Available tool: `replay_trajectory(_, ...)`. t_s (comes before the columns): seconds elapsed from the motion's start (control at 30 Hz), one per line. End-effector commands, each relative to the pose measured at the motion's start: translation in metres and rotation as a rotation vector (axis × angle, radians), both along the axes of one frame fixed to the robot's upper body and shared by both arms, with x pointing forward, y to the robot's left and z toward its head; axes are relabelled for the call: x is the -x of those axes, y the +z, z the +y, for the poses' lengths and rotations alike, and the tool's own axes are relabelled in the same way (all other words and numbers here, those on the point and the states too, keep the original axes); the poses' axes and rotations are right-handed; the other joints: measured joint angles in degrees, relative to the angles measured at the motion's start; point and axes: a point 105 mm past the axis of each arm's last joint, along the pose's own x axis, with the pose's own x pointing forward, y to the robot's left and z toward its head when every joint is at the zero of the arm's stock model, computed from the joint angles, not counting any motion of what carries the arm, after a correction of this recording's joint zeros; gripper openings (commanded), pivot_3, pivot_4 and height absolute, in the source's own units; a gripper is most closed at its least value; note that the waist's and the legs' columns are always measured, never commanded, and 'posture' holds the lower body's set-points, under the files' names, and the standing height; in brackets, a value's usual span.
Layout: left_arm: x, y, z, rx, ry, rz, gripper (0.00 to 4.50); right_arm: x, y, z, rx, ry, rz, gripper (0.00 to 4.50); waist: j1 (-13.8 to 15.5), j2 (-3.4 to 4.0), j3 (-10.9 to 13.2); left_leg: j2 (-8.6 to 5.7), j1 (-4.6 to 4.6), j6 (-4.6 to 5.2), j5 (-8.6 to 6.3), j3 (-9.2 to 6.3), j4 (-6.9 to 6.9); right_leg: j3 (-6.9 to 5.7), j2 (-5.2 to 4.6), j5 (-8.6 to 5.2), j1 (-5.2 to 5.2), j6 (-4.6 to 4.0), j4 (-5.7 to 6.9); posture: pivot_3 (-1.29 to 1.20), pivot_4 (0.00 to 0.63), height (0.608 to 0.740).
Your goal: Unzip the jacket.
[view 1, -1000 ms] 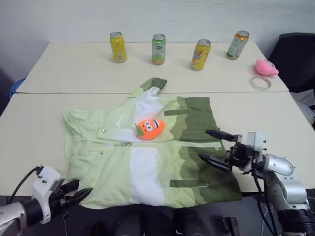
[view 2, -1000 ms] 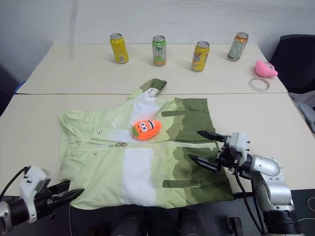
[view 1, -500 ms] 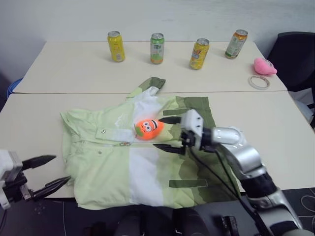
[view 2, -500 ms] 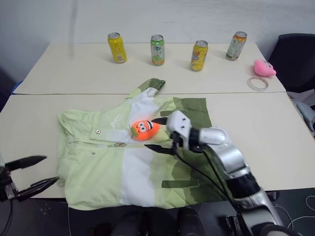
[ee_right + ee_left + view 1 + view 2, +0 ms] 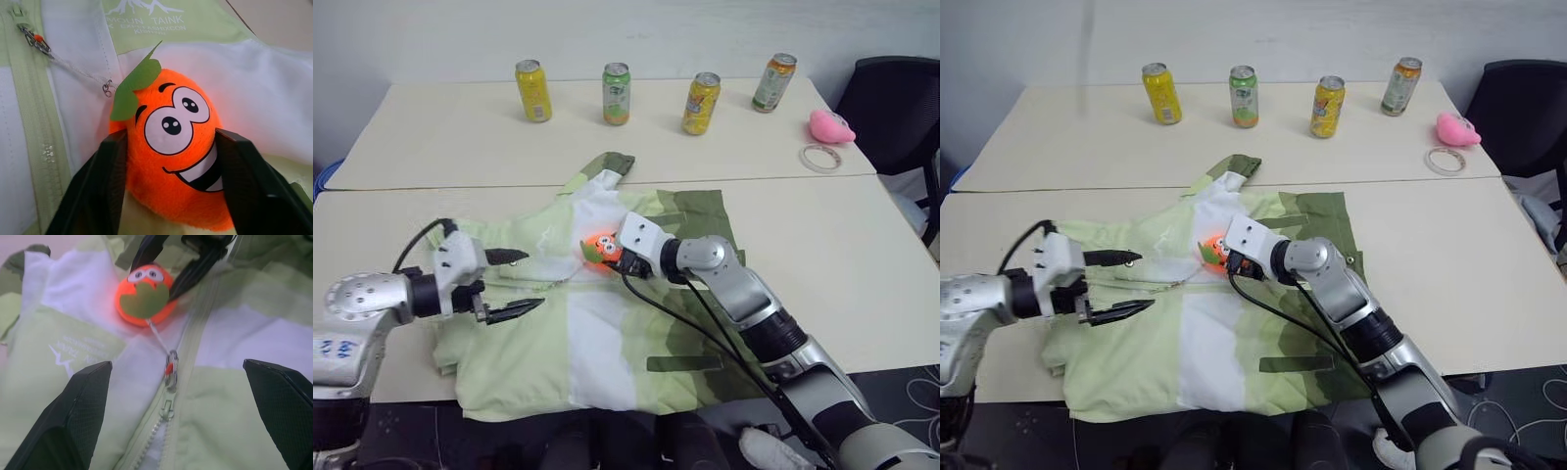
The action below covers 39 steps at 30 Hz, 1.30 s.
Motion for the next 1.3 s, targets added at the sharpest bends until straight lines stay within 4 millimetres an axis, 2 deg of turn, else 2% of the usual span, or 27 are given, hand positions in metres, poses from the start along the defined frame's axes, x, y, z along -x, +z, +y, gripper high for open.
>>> replay_trajectory(0.03,-0.012,-0.001,0.002,-0.020,0.020,-0.037,4.50,-0.003,0.006,-0.010,0.007,-0.006,-0.032,1.42,0.03,0.00,0.00,0.01,-0.01,0.00,0.01,0.00,0.02,0.00,0.00,0.00,0.00,0.00,0.00,0.00,0.150,0.740)
replay_trajectory(0.17,-0.023,-0.025,0.000,-0.019,0.045,0.035,4.50,-0.006,0.011,-0.029,-0.007,-0.022,-0.052,0.15,0.53,0.00,0.00,-0.02,0.00,0.03,0.05,-0.01,0.05,0.02,-0.05,0.02,0.02,0.03,0.06,0.00,0.150,0.740)
replay_trajectory(0.3,-0.034,-0.056,0.006,0.044,0.129,0.178,4.50,-0.006,0.015,-0.068,-0.008,-0.064,-0.049,0.04,1.65,-0.03,-0.01,-0.11,-0.02,0.12,0.09,-0.02,0.09,-0.01,-0.03,0.04,0.02,0.07,0.09,0.00,0.150,0.740)
replay_trajectory(0.4,-0.034,-0.077,0.018,-0.009,0.176,0.224,4.50,-0.006,0.018,-0.097,-0.007,-0.116,-0.051,0.04,1.70,-0.03,-0.02,-0.14,0.03,0.18,0.12,-0.08,0.14,-0.04,-0.10,0.06,0.17,0.12,0.05,0.00,0.150,0.740)
replay_trajectory(0.5,-0.033,-0.094,0.028,-0.055,0.228,0.256,4.50,-0.002,0.022,-0.145,-0.006,-0.213,-0.062,0.04,1.59,0.02,-0.05,-0.13,0.20,0.17,0.13,-0.14,0.14,-0.07,-0.19,0.07,0.39,0.14,-0.02,0.00,0.150,0.740)
replay_trajectory(0.57,-0.029,-0.097,0.029,-0.052,0.229,0.266,4.50,0.003,0.019,-0.185,0.038,-0.312,-0.052,0.04,1.59,0.07,-0.07,-0.11,0.24,0.16,0.13,-0.12,0.11,-0.04,-0.21,0.08,0.39,0.15,-0.02,0.00,0.150,0.740)
replay_trajectory(0.67,-0.024,-0.101,0.031,-0.057,0.225,0.273,4.50,0.011,0.014,-0.232,0.103,-0.436,-0.045,0.04,1.54,0.17,-0.13,-0.10,0.31,0.14,0.14,-0.10,0.07,-0.03,-0.23,0.08,0.45,0.15,-0.03,0.00,0.150,0.740)
replay_trajectory(0.8,-0.017,-0.107,0.035,-0.054,0.245,0.287,4.50,0.034,0.006,-0.338,0.170,-0.764,-0.054,0.04,1.52,0.23,-0.17,-0.07,0.92,0.10,0.13,0.08,-0.23,0.08,-0.23,0.06,0.87,0.16,-0.21,0.00,0.150,0.740)
replay_trajectory(0.93,-0.022,-0.105,0.036,-0.074,0.268,0.236,4.50,0.045,0.016,-0.394,0.181,-0.955,-0.156,0.04,1.23,0.43,-0.29,-0.07,1.79,0.05,0.10,0.36,-0.82,0.28,-0.23,0.05,1.47,0.18,-0.79,0.00,0.150,0.740)
replay_trajectory(1.03,-0.028,-0.098,0.033,-0.066,0.267,0.200,4.50,0.043,0.029,-0.411,0.135,-1.044,-0.225,0.04,1.21,0.73,-0.38,-0.01,1.93,-0.09,0.11,0.47,-0.94,0.41,-0.21,0.02,1.48,0.24,-0.81,0.00,0.150,0.740)
replay_trajectory(1.1,-0.030,-0.095,0.029,-0.062,0.246,0.178,4.50,0.039,0.030,-0.410,0.104,-1.046,-0.226,0.04,1.32,0.90,-0.42,0.00,1.92,-0.14,0.15,0.49,-0.95,0.43,-0.21,0.01,1.44,0.25,-0.79,0.00,0.150,0.740)
replay_trajectory(1.23,-0.032,-0.088,0.022,-0.023,0.220,0.140,4.50,0.036,0.011,-0.378,-0.012,-0.909,-0.090,0.04,1.61,0.91,-0.43,0.05,1.87,-0.17,0.16,0.40,-0.93,0.37,-0.19,0.01,1.40,0.24,-0.75,0.00,0.150,0.740)
replay_trajectory(1.3,-0.031,-0.077,0.020,0.038,0.217,0.130,4.50,0.039,0.003,-0.364,-0.097,-0.872,-0.012,0.55,1.60,0.90,-0.42,0.05,1.82,-0.16,0.15,0.35,-0.93,0.34,-0.19,0.01,1.42,0.24,-0.77,0.00,0.150,0.740)
